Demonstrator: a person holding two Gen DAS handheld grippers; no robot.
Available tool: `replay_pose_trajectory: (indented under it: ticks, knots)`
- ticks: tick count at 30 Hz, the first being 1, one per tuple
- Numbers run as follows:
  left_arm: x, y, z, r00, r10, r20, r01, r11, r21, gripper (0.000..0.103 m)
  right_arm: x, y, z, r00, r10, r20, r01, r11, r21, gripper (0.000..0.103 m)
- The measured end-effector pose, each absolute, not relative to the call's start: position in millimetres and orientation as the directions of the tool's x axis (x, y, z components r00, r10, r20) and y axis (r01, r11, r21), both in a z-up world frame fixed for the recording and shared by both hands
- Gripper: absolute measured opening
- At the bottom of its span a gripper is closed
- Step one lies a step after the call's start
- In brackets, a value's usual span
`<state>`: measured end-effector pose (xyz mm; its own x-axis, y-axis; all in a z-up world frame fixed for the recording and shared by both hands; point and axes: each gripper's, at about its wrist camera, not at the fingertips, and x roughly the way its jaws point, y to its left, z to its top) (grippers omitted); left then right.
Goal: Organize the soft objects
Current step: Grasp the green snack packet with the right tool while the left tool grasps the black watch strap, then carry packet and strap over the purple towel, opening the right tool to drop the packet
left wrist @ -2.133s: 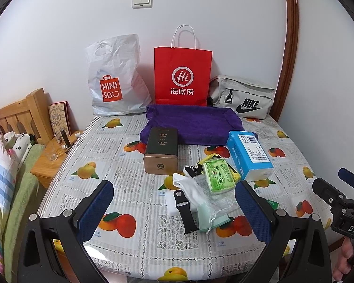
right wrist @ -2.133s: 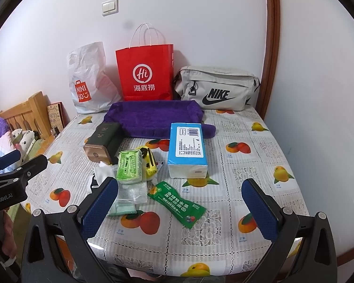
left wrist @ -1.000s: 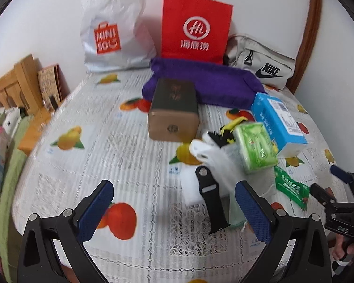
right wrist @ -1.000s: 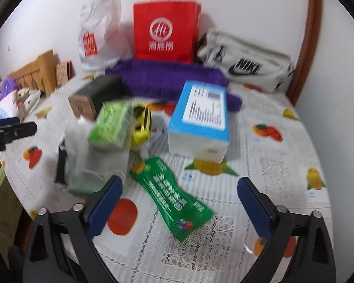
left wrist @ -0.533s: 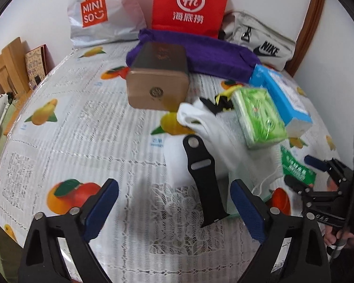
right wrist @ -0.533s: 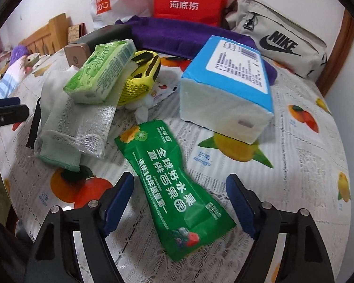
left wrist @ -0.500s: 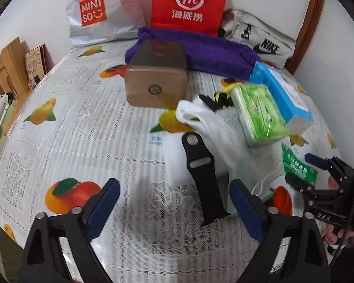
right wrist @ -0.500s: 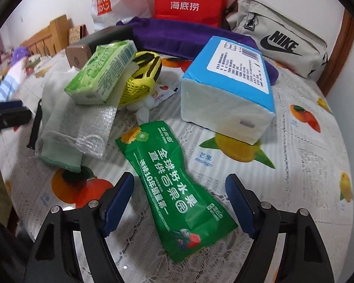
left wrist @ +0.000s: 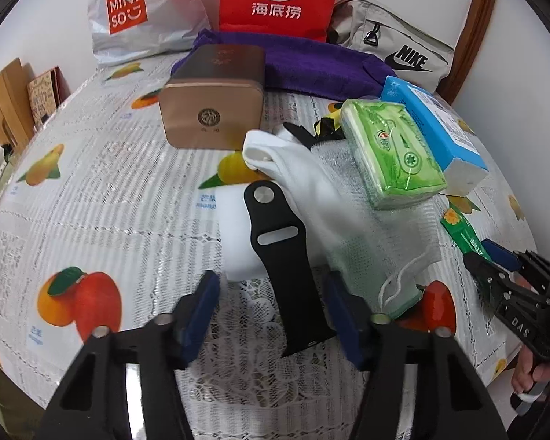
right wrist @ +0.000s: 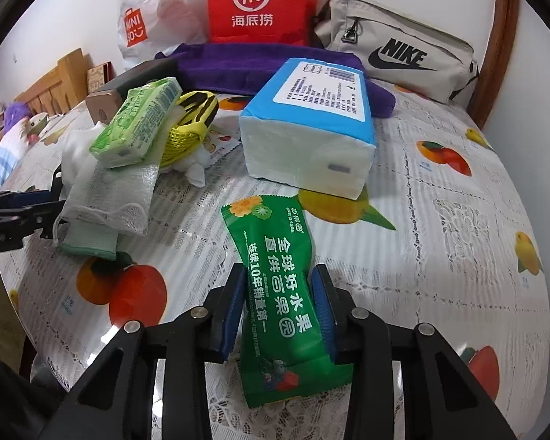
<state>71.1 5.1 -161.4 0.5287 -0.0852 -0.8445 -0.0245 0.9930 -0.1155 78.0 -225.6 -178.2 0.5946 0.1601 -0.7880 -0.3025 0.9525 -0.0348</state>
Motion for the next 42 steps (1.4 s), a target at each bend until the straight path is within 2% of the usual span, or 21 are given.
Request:
replay_pose_trajectory:
  ticks: [4, 8, 12, 16, 21, 26, 42]
  knots:
    - [68, 10, -160, 0.533, -0.065, -0.844, -0.013, 0.996, -0.085, 0.03, 77, -228, -179, 0.601, 0.172, -0.78, -0.293, 0.956, -0.015, 0.037]
    - [63, 21, -155, 0.535, -0.079, -0.841, 0.004, 0.996, -0.091, 0.025, 78, -231, -179, 0.601, 0.177, -0.779, -0.287, 0.958, -0.005, 0.037]
    - [59, 24, -150, 0.551, -0.079, -0.831, 0.021, 0.997, -0.081, 0.023, 79, -232, -179, 0.605, 0.176, -0.777, -0.277, 0.961, 0.002, 0.036]
    - [59, 27, -149, 0.567, -0.092, -0.819, 0.041, 0.996, -0.084, 0.021, 79, -234, -178, 0.611, 0.172, -0.772, -0.264, 0.965, 0.007, 0.029]
    - [64, 35, -158, 0.562, -0.171, -0.809, 0.072, 0.985, -0.158, 0.02, 78, -238, -178, 0.608, 0.184, -0.772, -0.255, 0.966, 0.029, 0.026]
    - [61, 40, -154, 0.587, -0.2, -0.785, 0.083, 0.979, -0.187, 0.02, 75, -236, -176, 0.606, 0.166, -0.778, -0.248, 0.969, 0.013, 0.026]
    - [56, 77, -135, 0.632, -0.135, -0.763, 0.02, 0.987, -0.159, 0.019, 71, -242, -158, 0.626, 0.133, -0.768, -0.211, 0.977, -0.003, 0.023]
